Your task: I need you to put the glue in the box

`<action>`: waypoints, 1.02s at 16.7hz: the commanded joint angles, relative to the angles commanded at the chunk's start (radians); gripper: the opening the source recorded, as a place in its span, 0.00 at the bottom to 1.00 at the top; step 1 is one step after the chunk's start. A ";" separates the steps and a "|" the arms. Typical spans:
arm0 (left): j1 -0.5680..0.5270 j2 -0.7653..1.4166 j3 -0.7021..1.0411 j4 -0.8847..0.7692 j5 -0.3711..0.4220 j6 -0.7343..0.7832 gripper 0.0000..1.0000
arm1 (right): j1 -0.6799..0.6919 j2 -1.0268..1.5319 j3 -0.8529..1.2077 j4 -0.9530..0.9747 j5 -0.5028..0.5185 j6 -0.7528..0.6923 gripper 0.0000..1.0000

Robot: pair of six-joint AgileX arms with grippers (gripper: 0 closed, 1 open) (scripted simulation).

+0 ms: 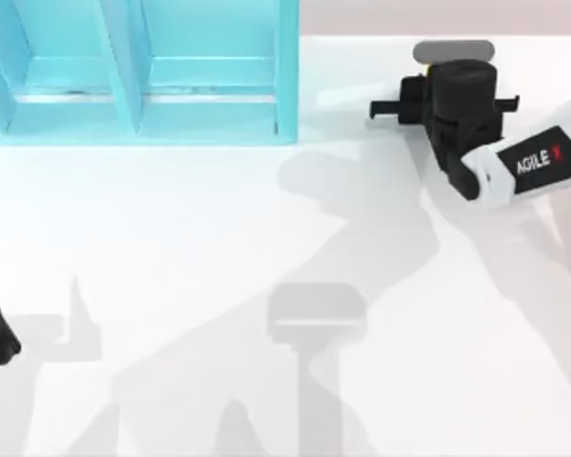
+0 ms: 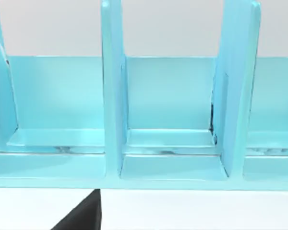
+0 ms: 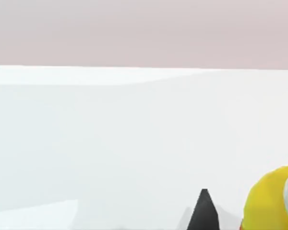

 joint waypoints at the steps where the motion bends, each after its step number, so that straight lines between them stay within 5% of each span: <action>1: 0.000 0.000 0.000 0.000 0.000 0.000 1.00 | 0.000 0.000 0.000 0.000 0.000 0.000 0.00; 10: 0.000 0.000 0.000 0.000 0.000 0.000 1.00 | 0.004 -0.019 0.001 -0.017 -0.001 -0.001 0.00; 17: 0.000 0.000 0.000 0.000 0.000 0.000 1.00 | 0.003 -0.215 0.014 -0.233 -0.003 0.002 0.00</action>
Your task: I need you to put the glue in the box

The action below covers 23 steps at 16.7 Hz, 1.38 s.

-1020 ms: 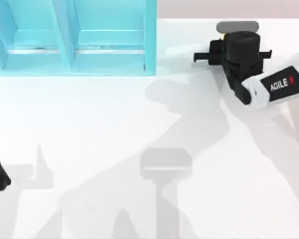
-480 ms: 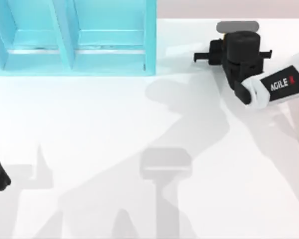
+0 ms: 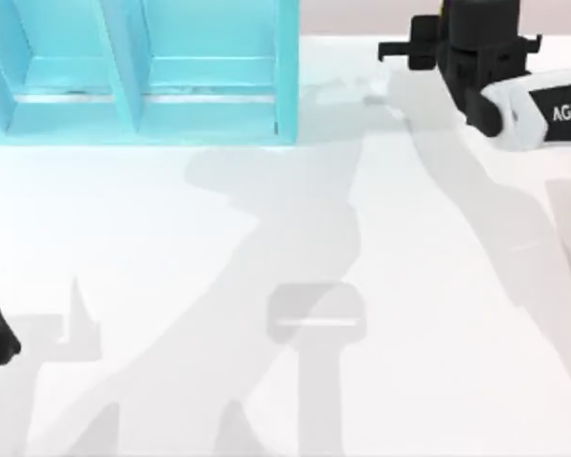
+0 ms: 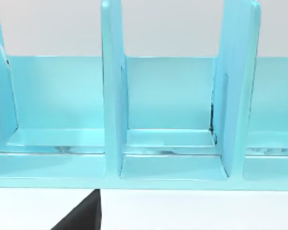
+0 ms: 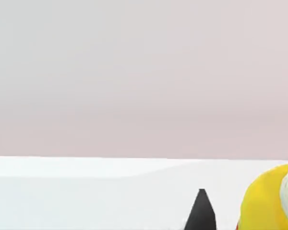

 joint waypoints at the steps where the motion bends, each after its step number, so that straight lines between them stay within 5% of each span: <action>1: 0.000 0.000 0.000 0.000 0.000 0.000 1.00 | 0.000 -0.017 0.003 -0.016 0.000 0.001 0.00; 7: 0.000 0.000 0.000 0.000 0.000 0.000 1.00 | -0.008 -0.022 0.007 -0.027 -0.010 -0.007 0.00; 12: 0.000 0.000 0.000 0.000 0.000 0.000 1.00 | -0.173 -0.068 0.087 -0.199 -0.206 -0.214 0.00; 17: 0.000 0.000 0.000 0.000 0.000 0.000 1.00 | -0.469 -0.137 0.164 -0.578 -0.571 -0.674 0.00; 23: 0.000 0.000 0.000 0.000 0.000 0.000 1.00 | -0.860 -0.203 0.127 -1.171 -1.029 -1.427 0.00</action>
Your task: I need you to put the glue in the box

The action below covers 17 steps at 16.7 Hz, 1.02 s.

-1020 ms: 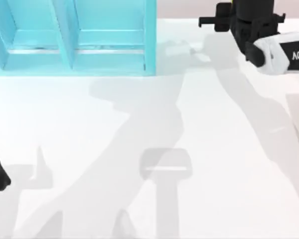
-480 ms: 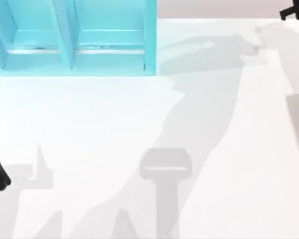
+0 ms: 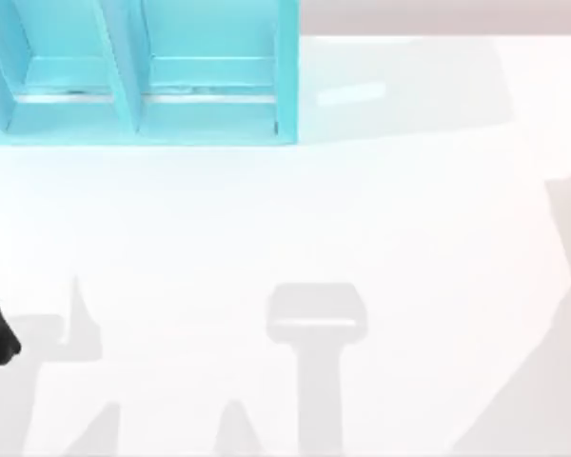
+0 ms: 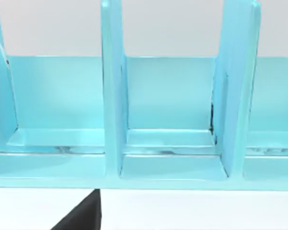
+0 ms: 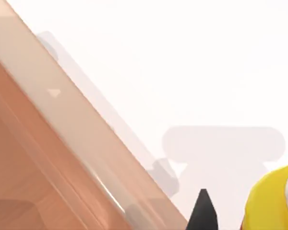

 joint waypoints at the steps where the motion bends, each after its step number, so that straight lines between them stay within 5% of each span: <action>1: 0.000 0.000 0.000 0.000 0.000 0.000 1.00 | -0.060 -0.006 -0.021 -0.101 -0.066 -0.127 0.00; 5: 0.000 0.000 0.000 0.000 0.000 0.000 1.00 | -0.270 -0.022 -0.134 -0.469 -0.285 -0.577 0.00; 9: 0.000 0.000 0.000 0.000 0.000 0.000 1.00 | -0.414 -0.029 -0.262 -0.732 -0.421 -0.874 0.00; 17: 0.000 0.000 0.000 0.000 0.000 0.000 1.00 | -0.478 -0.025 -0.340 -0.856 -0.471 -1.005 0.00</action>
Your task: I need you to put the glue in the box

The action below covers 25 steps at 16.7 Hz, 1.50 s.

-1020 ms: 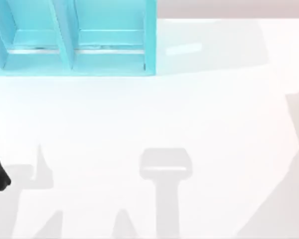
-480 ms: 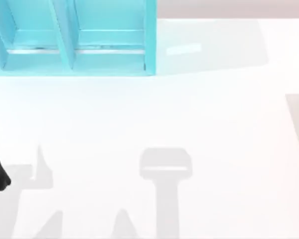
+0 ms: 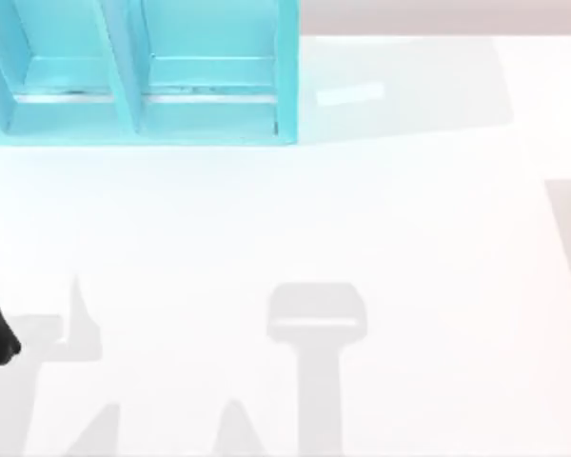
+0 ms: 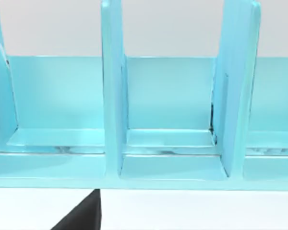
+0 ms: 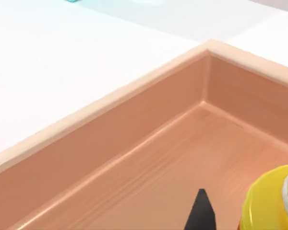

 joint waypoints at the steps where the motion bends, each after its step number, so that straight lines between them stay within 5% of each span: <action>1: 0.000 0.000 0.000 0.000 0.000 0.000 1.00 | 0.005 0.002 0.003 0.003 0.002 0.002 0.00; 6: 0.000 0.000 0.000 0.000 0.000 0.000 1.00 | 0.030 -0.031 -0.014 0.121 -0.023 0.070 0.00; 14: 0.000 0.000 0.000 0.000 0.000 0.000 1.00 | 0.154 -0.068 -0.186 0.527 -0.085 0.419 0.00; 20: 0.000 0.000 0.000 0.000 0.000 0.000 1.00 | 0.166 -0.071 -0.204 0.557 -0.089 0.449 0.00; 25: 0.000 0.000 0.000 0.000 0.000 0.000 1.00 | 0.166 -0.071 -0.204 0.557 -0.089 0.449 0.38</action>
